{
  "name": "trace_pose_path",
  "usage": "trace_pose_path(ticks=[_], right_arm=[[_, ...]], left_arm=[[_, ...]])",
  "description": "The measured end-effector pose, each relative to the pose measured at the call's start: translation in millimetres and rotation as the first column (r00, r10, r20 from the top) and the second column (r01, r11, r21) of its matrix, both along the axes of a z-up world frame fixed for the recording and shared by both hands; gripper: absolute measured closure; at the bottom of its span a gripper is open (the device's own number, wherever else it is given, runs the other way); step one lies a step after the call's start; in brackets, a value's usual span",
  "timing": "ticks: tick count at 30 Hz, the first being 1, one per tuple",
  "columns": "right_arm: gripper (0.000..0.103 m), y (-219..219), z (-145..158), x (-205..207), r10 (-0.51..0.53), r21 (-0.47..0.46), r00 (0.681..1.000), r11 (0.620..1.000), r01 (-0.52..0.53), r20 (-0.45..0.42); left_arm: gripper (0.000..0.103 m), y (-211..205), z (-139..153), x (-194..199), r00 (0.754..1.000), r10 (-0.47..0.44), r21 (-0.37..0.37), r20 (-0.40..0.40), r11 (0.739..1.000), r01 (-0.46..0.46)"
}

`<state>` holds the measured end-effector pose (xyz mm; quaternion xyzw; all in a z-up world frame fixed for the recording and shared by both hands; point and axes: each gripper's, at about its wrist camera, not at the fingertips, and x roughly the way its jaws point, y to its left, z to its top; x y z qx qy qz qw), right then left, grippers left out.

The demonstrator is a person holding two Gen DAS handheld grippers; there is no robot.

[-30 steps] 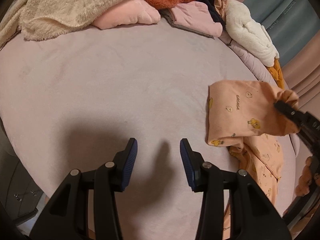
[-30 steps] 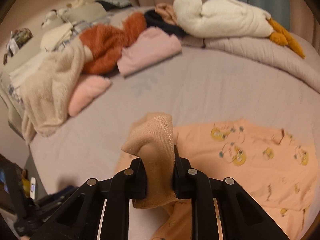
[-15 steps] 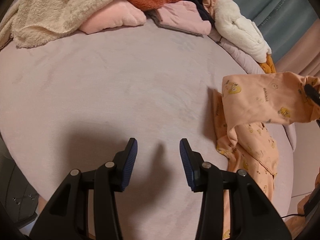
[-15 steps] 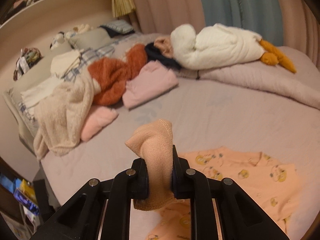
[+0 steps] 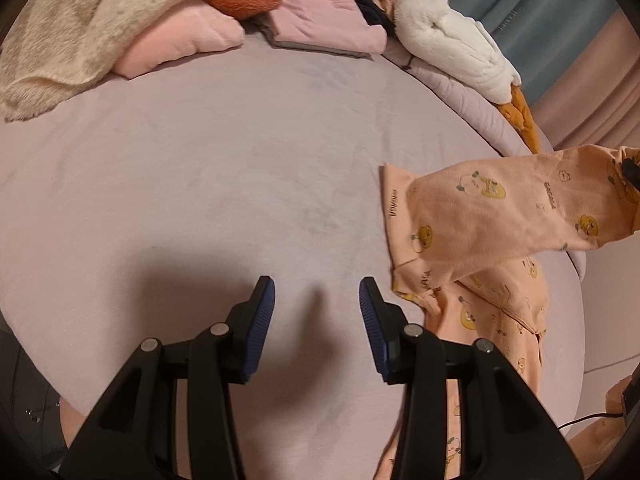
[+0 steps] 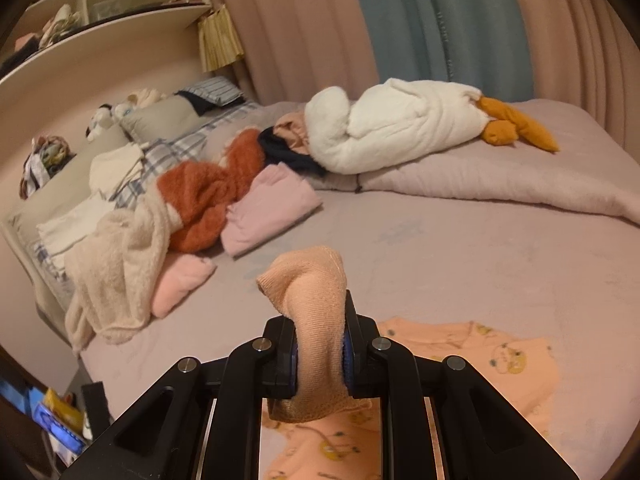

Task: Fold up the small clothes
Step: 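Lift the foot cuff with the right gripper and carry it over the body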

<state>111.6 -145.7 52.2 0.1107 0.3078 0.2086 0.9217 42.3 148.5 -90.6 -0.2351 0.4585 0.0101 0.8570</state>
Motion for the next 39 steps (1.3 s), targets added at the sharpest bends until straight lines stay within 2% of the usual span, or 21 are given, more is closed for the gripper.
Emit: trace_pose_path(ticks=[3, 9, 17, 39], right_arm=[[0.090, -13, -2, 1, -0.023, 0.002, 1.000, 1.000, 0.023, -0.008], [0.090, -28, -17, 6, -0.051, -0.010, 0.998, 0.999, 0.051, -0.043], [0.090, -60, -39, 9, -0.108, 0.033, 0.989, 0.993, 0.112, -0.102], [0.091, -117, -47, 7, -0.209, 0.022, 0.970, 0.977, 0.213, -0.123]], left_arm=[[0.060, -9, 1, 5, 1.000, -0.021, 0.005, 0.002, 1.000, 0.021], [0.060, -24, -2, 17, 0.999, -0.054, 0.007, -0.004, 0.999, 0.054], [0.059, -40, -5, 28, 0.995, -0.101, 0.026, -0.021, 0.994, 0.102], [0.059, -68, 4, 65, 0.984, -0.176, 0.068, -0.010, 0.982, 0.176]])
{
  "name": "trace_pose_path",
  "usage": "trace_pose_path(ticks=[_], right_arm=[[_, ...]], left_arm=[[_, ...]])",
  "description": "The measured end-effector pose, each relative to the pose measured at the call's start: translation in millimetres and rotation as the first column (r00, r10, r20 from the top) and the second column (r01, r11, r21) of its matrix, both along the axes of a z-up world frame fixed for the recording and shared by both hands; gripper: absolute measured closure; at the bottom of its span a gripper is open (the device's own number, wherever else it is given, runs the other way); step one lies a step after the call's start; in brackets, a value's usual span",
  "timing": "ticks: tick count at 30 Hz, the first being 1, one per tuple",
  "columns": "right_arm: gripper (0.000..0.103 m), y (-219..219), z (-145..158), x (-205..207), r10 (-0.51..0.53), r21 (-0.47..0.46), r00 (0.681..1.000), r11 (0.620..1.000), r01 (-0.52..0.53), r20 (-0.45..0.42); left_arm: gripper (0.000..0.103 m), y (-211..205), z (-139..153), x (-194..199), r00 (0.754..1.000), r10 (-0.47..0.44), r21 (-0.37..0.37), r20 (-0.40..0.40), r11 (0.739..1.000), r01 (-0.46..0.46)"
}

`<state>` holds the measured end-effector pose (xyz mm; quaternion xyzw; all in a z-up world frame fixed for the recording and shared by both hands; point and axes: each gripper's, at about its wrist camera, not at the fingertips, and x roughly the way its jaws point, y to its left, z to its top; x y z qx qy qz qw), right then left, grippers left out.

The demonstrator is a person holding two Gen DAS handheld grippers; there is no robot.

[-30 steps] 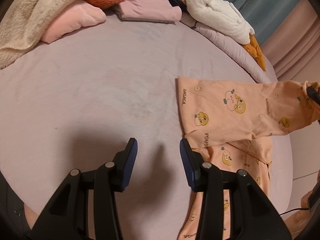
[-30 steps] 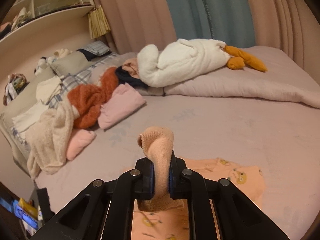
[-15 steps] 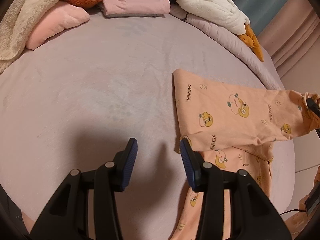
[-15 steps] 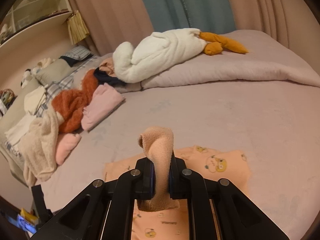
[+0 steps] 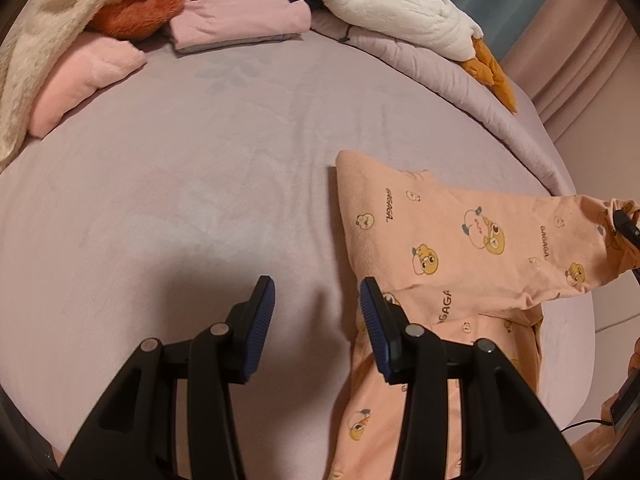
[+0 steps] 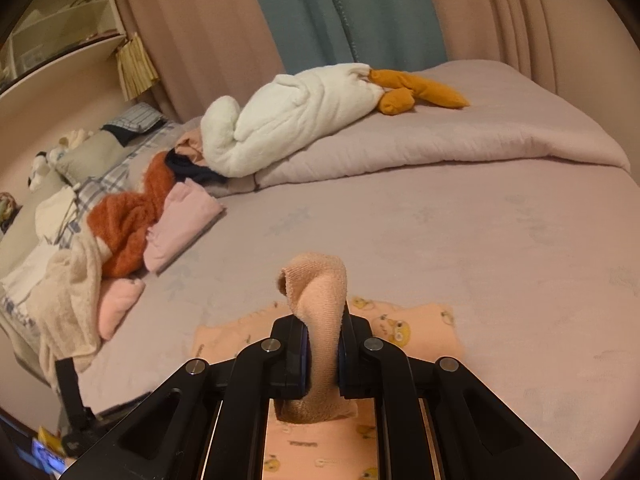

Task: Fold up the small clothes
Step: 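Lift the foot cuff with the right gripper and carry it over the body, then lower the foot onto the body and open the right gripper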

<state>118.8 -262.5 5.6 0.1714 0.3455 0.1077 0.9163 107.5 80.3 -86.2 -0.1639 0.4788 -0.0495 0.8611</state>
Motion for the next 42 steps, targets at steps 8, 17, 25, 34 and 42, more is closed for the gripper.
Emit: trace_pose_path(ticks=[8, 17, 25, 34, 42], right_arm=[[0.091, -12, -19, 6, -0.007, -0.004, 0.998, 1.000, 0.006, -0.060], [0.091, -18, -43, 15, -0.009, -0.022, 0.991, 1.000, 0.006, -0.130], [0.091, -18, -57, 18, -0.007, -0.037, 0.985, 0.999, 0.001, -0.172], [0.091, -23, -77, 23, -0.021, -0.049, 0.973, 0.999, 0.010, -0.230], [0.091, -29, -93, 26, -0.041, -0.061, 0.959, 0.998, 0.025, -0.281]], left_arm=[[0.060, -17, -2, 19, 0.999, -0.035, 0.025, -0.013, 0.999, 0.035], [0.060, -39, -11, 39, 0.996, -0.080, 0.076, -0.032, 0.994, 0.082], [0.057, -43, -25, 47, 0.996, -0.070, 0.110, -0.063, 0.991, 0.077], [0.056, -40, -34, 50, 0.995, -0.058, 0.131, -0.081, 0.989, 0.069], [0.056, -41, -38, 51, 0.995, -0.052, 0.135, -0.086, 0.989, 0.064]])
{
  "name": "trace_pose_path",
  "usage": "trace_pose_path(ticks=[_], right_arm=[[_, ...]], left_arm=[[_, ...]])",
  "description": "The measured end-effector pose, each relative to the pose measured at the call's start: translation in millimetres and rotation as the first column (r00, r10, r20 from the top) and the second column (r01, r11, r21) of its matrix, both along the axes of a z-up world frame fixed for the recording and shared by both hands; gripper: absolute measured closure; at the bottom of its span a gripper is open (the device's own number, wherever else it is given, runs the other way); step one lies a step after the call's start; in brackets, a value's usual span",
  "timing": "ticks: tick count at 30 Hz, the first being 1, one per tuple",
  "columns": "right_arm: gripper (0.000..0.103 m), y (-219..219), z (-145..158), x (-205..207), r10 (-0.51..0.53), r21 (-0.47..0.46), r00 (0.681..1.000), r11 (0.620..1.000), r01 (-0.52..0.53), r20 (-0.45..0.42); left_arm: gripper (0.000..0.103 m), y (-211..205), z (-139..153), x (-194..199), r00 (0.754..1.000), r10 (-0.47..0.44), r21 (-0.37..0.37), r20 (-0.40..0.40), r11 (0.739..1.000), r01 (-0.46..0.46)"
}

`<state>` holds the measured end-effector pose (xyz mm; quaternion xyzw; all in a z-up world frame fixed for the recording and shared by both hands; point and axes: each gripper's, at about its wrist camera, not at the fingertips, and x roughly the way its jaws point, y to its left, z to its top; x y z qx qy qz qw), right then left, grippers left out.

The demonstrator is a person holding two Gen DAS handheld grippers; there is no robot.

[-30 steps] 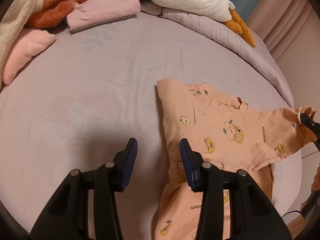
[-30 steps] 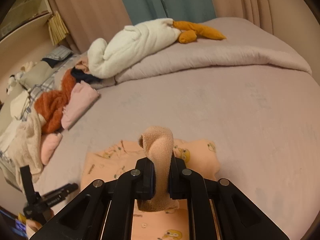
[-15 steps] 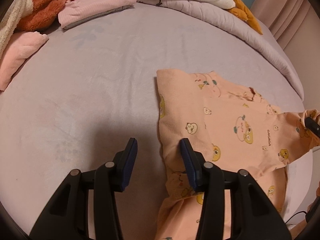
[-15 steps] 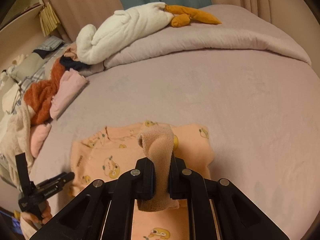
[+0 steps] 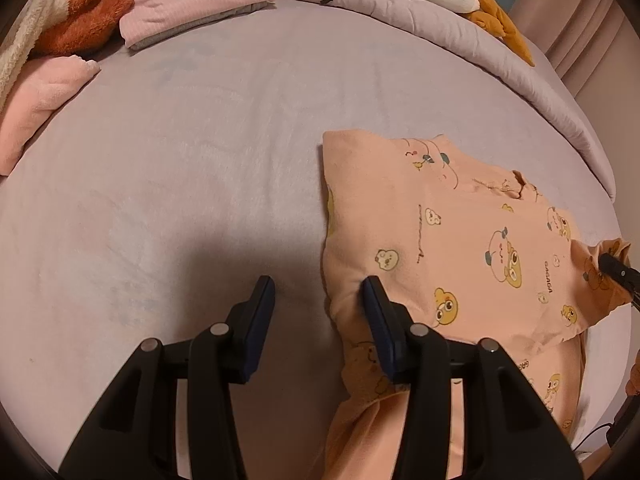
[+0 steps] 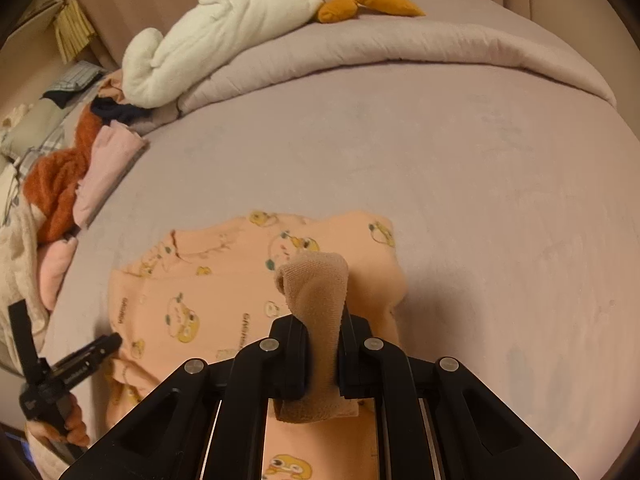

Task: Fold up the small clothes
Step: 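Lower the foot onto the body and open the right gripper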

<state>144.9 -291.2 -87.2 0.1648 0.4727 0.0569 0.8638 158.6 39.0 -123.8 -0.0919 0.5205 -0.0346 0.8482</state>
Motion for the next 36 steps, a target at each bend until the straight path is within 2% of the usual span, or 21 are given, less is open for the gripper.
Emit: trace_pose_path(ticks=[12, 17, 21, 26, 29, 31, 34, 36], right_arm=[[0.090, -10, -8, 3, -0.018, -0.038, 0.999, 0.999, 0.016, -0.051], [0.063, -32, 14, -13, -0.062, -0.085, 0.998, 0.994, 0.064, 0.026], [0.059, -55, 36, -29, -0.100, -0.096, 0.992, 0.990, 0.107, 0.077], [0.046, -79, 63, -50, -0.133, -0.151, 0.982, 0.977, 0.153, 0.135], [0.045, -91, 78, -64, -0.141, -0.194, 0.976, 0.966, 0.172, 0.164], [0.042, -98, 86, -72, -0.149, -0.222, 0.972, 0.957, 0.188, 0.181], [0.032, -110, 100, -86, -0.168, -0.269, 0.961, 0.936, 0.225, 0.218], [0.032, -119, 108, -94, -0.177, -0.305, 0.957, 0.920, 0.244, 0.231]], left_arm=[[0.056, 1, 2, 1, 1.000, 0.000, -0.004, 0.000, 1.000, 0.000], [0.059, -1, 10, -5, 1.000, -0.003, 0.001, 0.017, 1.000, 0.003], [0.060, -5, 20, -12, 0.999, -0.014, 0.004, 0.040, 1.000, 0.014], [0.059, -9, 36, -21, 0.997, -0.024, -0.006, 0.080, 1.000, 0.025], [0.058, -10, 41, -24, 0.995, -0.036, -0.010, 0.092, 0.999, 0.037], [0.058, -13, 41, -26, 0.995, -0.042, -0.014, 0.088, 0.999, 0.043], [0.058, -16, 36, -27, 0.996, -0.048, -0.014, 0.073, 0.999, 0.049], [0.058, -17, 34, -28, 0.997, -0.049, -0.017, 0.061, 0.999, 0.050]])
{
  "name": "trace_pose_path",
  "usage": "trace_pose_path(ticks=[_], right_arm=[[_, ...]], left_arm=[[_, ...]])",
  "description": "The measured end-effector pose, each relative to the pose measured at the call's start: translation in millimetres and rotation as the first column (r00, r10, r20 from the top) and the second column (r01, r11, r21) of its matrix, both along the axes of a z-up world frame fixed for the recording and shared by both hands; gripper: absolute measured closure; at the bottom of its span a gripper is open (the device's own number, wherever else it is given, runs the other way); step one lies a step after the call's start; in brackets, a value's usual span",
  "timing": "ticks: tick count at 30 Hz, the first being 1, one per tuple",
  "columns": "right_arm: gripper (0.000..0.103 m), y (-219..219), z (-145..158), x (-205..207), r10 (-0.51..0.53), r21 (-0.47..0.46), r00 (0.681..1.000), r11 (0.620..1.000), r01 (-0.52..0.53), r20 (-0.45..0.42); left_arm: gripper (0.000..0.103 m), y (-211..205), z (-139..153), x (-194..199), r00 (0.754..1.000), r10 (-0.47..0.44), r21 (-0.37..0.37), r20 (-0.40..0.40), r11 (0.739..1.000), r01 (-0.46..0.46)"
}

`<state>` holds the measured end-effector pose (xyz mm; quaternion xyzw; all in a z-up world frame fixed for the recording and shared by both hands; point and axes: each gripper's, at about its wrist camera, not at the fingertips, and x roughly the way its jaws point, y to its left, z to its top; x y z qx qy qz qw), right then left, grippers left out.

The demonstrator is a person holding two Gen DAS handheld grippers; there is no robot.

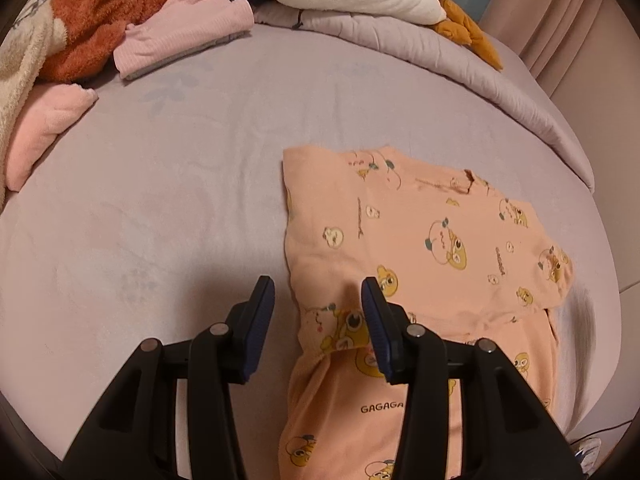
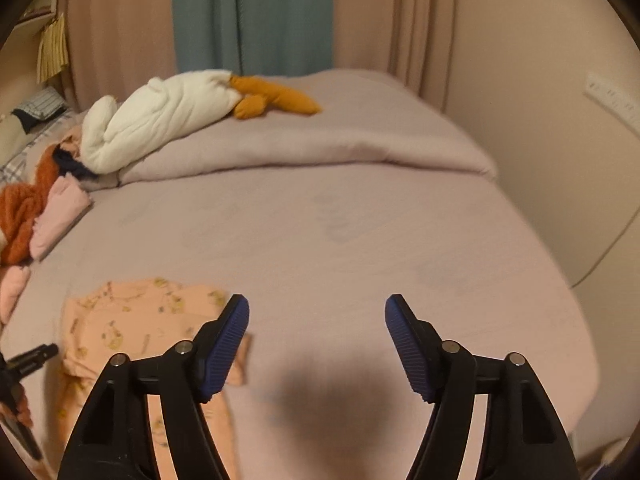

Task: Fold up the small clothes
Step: 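Lower the foot onto the body and open the right gripper, then move both grippers to the leg end of the sleepsuit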

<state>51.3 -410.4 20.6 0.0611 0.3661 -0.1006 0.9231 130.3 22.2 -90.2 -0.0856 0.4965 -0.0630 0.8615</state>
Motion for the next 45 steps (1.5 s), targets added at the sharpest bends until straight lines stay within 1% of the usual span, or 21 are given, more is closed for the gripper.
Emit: trace_pose_path(ticks=[2, 4, 8, 11, 13, 14, 15, 16, 17, 18, 20, 24, 27, 30, 35, 38, 41, 45], right_arm=[[0.032, -10, 8, -8, -0.017, -0.023, 1.000, 1.000, 0.018, 0.007], [0.032, -22, 17, -17, -0.046, -0.024, 0.999, 0.999, 0.047, 0.029], [0.032, -37, 35, -41, -0.102, -0.027, 0.990, 0.994, 0.105, 0.093], [0.030, -44, 40, -59, -0.134, -0.002, 0.981, 0.991, 0.135, 0.140], [0.028, -45, 40, -68, -0.139, 0.023, 0.978, 0.990, 0.137, 0.158], [0.027, -44, 39, -74, -0.138, 0.030, 0.976, 0.990, 0.135, 0.170], [0.027, -43, 38, -77, -0.138, 0.028, 0.975, 0.990, 0.135, 0.174], [0.025, -41, 36, -81, -0.138, 0.017, 0.975, 0.990, 0.137, 0.176], [0.020, -39, 33, -84, -0.137, 0.011, 0.975, 0.990, 0.138, 0.175], [0.018, -39, 31, -87, -0.142, 0.009, 0.975, 0.990, 0.143, 0.173], [0.018, -37, 25, -93, -0.148, 0.012, 0.974, 0.989, 0.148, 0.169], [0.018, -29, 11, -96, -0.141, 0.059, 0.978, 0.989, 0.134, 0.151], [0.018, -13, -2, -95, -0.116, 0.055, 0.983, 0.992, 0.110, 0.139], [0.018, 7, -18, -93, -0.067, 0.068, 0.990, 0.996, 0.059, 0.122], [0.018, 48, -57, -80, 0.068, 0.098, 0.996, 0.993, -0.074, 0.061], [0.018, 72, -78, -74, 0.135, 0.104, 0.990, 0.985, -0.137, 0.031], [0.018, 93, -95, -73, 0.195, 0.114, 0.981, 0.974, -0.196, 0.024], [0.018, 108, -113, -90, 0.227, 0.122, 0.974, 0.966, -0.228, 0.023]], left_arm=[[0.058, -1, -2, -2, 1.000, -0.001, -0.007, -0.008, 1.000, 0.001], [0.058, -1, -3, -5, 1.000, -0.001, -0.015, -0.013, 1.000, 0.001], [0.058, 0, 0, -14, 1.000, -0.003, -0.001, -0.006, 1.000, 0.003], [0.057, 2, 4, -24, 1.000, -0.003, 0.010, 0.010, 1.000, 0.003], [0.057, 4, 8, -32, 1.000, 0.003, 0.020, 0.024, 1.000, -0.003], [0.056, 5, 10, -35, 0.999, 0.005, 0.029, 0.032, 1.000, -0.006], [0.051, 6, 10, -39, 0.999, 0.006, 0.039, 0.037, 0.999, -0.007], [0.048, 7, 10, -44, 0.999, 0.010, 0.050, 0.040, 0.999, -0.012], [0.046, 9, 10, -48, 0.999, 0.014, 0.055, 0.044, 0.998, -0.016], [0.046, 10, 10, -52, 0.999, 0.018, 0.062, 0.046, 0.998, -0.021], [0.046, 14, 7, -61, 0.999, 0.025, 0.071, 0.040, 0.997, -0.028], [0.046, 17, -1, -77, 1.000, 0.024, 0.060, 0.018, 0.998, -0.025], [0.046, 20, -8, -90, 1.000, 0.026, 0.062, 0.006, 0.998, -0.026], [0.046, 21, -15, -105, 1.000, 0.012, 0.054, -0.010, 0.998, -0.011], [0.046, 24, -24, -132, 1.000, 0.013, 0.035, -0.026, 0.999, -0.012], [0.046, 25, -29, -146, 0.999, 0.008, 0.022, -0.033, 1.000, -0.007], [0.046, 24, -33, -161, 0.999, 0.003, 0.016, -0.037, 1.000, -0.002], [0.046, 23, -37, -177, 0.999, -0.017, 0.003, -0.031, 1.000, 0.017]])
